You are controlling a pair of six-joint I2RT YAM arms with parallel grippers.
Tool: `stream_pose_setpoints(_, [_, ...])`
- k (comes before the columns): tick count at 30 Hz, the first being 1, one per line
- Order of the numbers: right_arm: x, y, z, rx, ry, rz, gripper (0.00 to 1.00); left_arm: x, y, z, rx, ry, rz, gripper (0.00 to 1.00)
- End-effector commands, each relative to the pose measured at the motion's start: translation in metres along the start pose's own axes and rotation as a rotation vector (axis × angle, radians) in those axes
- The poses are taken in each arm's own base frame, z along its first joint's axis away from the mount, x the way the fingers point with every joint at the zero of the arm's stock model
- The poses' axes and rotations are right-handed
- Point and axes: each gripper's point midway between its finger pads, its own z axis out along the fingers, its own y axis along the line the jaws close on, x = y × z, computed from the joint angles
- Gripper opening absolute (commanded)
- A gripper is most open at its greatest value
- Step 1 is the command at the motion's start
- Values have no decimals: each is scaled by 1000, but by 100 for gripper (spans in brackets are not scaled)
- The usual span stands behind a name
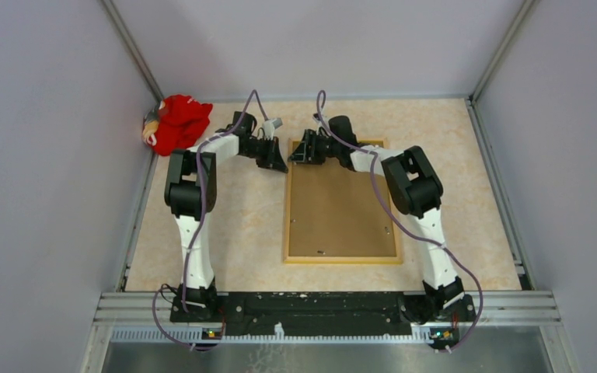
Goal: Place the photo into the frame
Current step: Install the photo frame at the center of the board.
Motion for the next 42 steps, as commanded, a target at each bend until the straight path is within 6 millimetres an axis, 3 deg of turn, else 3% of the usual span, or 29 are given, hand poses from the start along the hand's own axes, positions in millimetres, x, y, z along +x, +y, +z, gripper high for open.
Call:
stream_pose_setpoints(1, [29, -1, 14, -28, 85, 29, 51, 9, -10, 5, 14, 22, 20, 6])
stream_pose_setpoints(15, [36, 7, 17, -75, 116, 23, 47, 9, -10, 3, 8, 22, 23, 3])
stream_pose_setpoints(42, [68, 20, 20, -155, 350, -57, 39, 8, -4, 2, -21, 24, 25, 0])
